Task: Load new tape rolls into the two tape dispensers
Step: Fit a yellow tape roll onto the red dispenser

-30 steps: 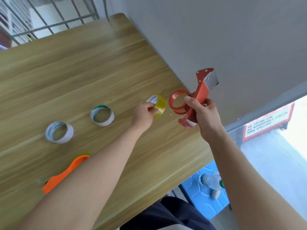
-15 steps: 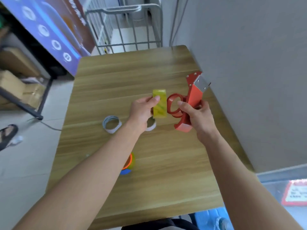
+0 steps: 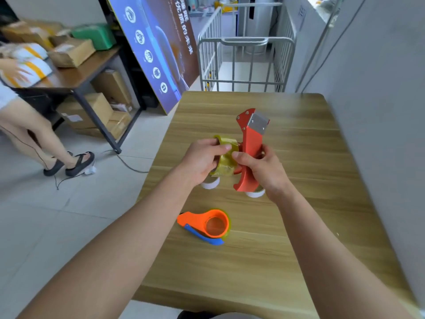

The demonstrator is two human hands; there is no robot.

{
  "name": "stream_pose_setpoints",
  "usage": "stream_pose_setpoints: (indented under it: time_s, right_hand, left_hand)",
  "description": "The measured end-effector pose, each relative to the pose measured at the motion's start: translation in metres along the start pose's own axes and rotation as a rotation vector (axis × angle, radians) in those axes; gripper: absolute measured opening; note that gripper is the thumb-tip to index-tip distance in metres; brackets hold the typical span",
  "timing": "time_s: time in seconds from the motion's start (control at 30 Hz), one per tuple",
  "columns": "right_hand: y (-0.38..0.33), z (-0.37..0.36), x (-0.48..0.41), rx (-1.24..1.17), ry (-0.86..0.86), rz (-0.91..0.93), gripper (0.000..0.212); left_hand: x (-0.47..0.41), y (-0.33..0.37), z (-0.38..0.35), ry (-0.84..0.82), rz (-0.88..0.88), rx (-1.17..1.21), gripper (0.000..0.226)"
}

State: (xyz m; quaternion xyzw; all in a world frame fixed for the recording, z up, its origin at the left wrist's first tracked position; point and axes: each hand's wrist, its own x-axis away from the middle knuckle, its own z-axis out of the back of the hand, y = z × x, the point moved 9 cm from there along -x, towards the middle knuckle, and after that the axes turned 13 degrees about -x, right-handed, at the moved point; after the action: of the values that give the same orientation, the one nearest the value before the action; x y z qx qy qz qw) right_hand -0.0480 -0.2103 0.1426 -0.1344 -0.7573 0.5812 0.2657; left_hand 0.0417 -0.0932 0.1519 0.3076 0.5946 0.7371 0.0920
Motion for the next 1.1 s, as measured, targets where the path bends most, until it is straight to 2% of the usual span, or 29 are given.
stream_pose_setpoints:
  time_s: [0.07, 0.17, 0.3, 0.5, 0.6, 0.67, 0.73, 0.8, 0.87, 0.93, 1.0, 1.1]
  right_hand:
    - [0.000, -0.011, 0.002, -0.018, -0.021, -0.023, 0.056]
    - [0.003, -0.021, 0.003, -0.027, -0.046, -0.064, 0.055]
    - [0.005, -0.034, 0.004, 0.044, -0.065, -0.050, 0.050]
    - [0.014, -0.044, 0.005, -0.004, -0.033, -0.066, 0.050]
    - [0.011, -0.033, 0.003, 0.030, 0.046, -0.049, 0.030]
    - [0.008, -0.023, 0.002, 0.060, 0.109, -0.020, 0.030]
    - [0.005, -0.016, 0.002, 0.062, 0.163, 0.003, 0.030]
    - [0.003, -0.012, 0.002, 0.074, 0.196, 0.021, 0.031]
    - [0.002, -0.010, 0.001, 0.118, 0.219, 0.033, 0.042]
    - [0.002, -0.009, 0.000, 0.146, 0.224, 0.029, 0.058]
    - [0.003, -0.010, -0.001, 0.172, 0.214, 0.023, 0.067]
    - [0.001, -0.010, -0.001, 0.215, 0.210, 0.047, 0.068]
  left_hand:
    - [0.005, 0.002, 0.007, 0.000, -0.012, -0.112, 0.014]
    - [0.009, 0.005, 0.021, 0.085, -0.004, -0.189, 0.006]
    - [0.007, 0.004, 0.034, 0.142, 0.055, -0.103, 0.016]
    - [0.009, 0.002, 0.046, 0.172, 0.080, -0.133, 0.037]
    - [0.007, 0.000, 0.060, 0.243, 0.108, -0.021, 0.029]
    - [0.004, 0.002, 0.069, 0.251, 0.102, 0.008, 0.028]
    - [0.001, 0.005, 0.072, 0.206, 0.079, -0.090, 0.026]
    - [0.000, 0.008, 0.070, 0.135, 0.049, -0.312, 0.023]
    - [0.001, 0.009, 0.059, 0.010, -0.002, -0.554, 0.033]
    - [0.005, 0.006, 0.045, -0.116, -0.041, -0.702, 0.054]
    - [0.007, 0.004, 0.038, -0.142, -0.102, -0.828, 0.066]
    - [0.008, 0.007, 0.030, -0.100, -0.224, -1.005, 0.053]
